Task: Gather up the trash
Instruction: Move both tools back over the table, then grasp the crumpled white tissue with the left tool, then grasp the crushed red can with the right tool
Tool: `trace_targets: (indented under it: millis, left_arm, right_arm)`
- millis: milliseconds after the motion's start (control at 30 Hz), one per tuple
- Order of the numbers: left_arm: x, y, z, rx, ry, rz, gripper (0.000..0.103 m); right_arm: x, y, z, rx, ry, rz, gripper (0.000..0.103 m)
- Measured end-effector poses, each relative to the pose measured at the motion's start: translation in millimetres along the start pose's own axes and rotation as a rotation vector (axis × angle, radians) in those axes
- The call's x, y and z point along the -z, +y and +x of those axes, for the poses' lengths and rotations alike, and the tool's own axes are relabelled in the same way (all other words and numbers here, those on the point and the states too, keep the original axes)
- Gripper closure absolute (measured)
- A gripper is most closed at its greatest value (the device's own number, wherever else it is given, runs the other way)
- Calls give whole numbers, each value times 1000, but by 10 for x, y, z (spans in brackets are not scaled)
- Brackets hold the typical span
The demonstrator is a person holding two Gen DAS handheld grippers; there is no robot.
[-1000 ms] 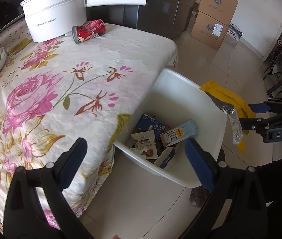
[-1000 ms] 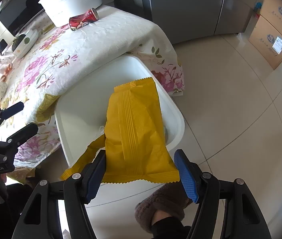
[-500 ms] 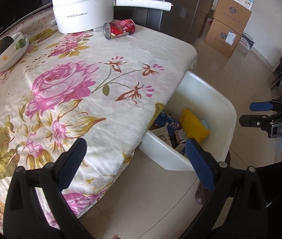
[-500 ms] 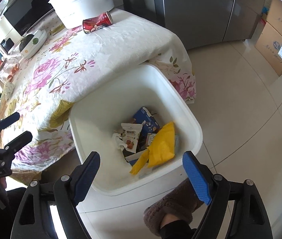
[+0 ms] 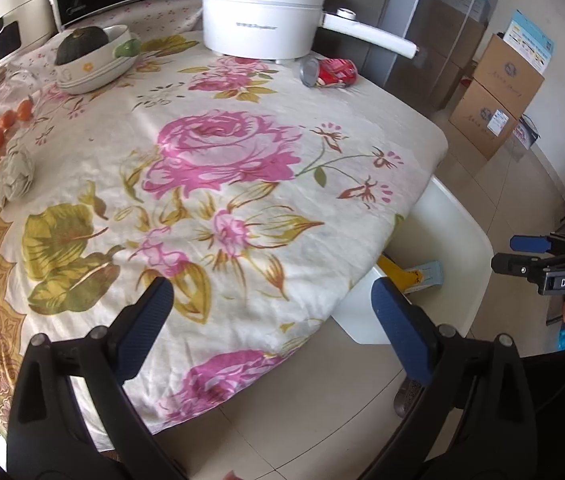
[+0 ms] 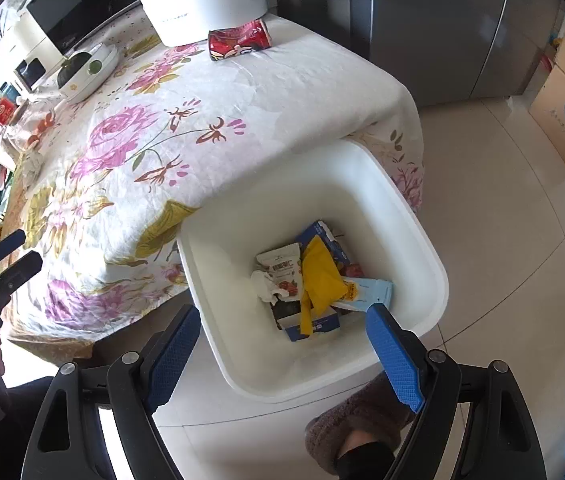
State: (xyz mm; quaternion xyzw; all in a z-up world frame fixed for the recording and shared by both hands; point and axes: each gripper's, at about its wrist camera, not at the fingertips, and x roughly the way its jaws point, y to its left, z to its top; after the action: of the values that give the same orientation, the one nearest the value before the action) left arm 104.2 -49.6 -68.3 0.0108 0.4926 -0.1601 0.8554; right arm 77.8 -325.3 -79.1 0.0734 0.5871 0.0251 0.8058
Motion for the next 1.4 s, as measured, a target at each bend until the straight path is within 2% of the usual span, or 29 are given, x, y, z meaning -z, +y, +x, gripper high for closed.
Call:
trace_targets:
  millis: [267,400,633,900,1000,1033,1067,1133,1167,1267,1400]
  left_arm:
    - [-88,761,-260,-54,-42,-152,4]
    - [-204,1256,-266,-134,-51,-171,4]
    - [-453,2139,-9,-243,-66,-247,4]
    - [-693,2697,474,-301,-95,-294,6]
    - [-720,2780,596,-273,-108,-292,20]
    - [-720,2792,632,-241,-111,-284,38]
    - [-722,2795,672,-212,-109,-274,49]
    - [-723,2753,697,-211,-130,-249,54]
    - [-725,2730,698,-198,-140,-239,68]
    - [-760,2651,705,-172,-150,-227,70]
    - [-823,2505,733,-131,-155,-211,72]
  right_arm:
    - [-230,347,-4,-9,-21,-49,16]
    - [-530,427,-69,-4,-65,-65,13]
    - [-1116,574,22,19,-128,-110,11]
    - [-1609,706,407,10,-152,-147,10]
    - [-1765,699,557,7,-159,-133,10]
    - [-1820,685,603,7,-164,-124,10]
    - [-1878,662,650,9,-169,-113,10]
    - [-1990,617,725,12,-187,-92,10]
    - [-2046,596,755,14,-199,-83,9]
    - [-2229,547,845,25,-247,-67,1]
    - [-2448,486,969,0,-284,-35,0]
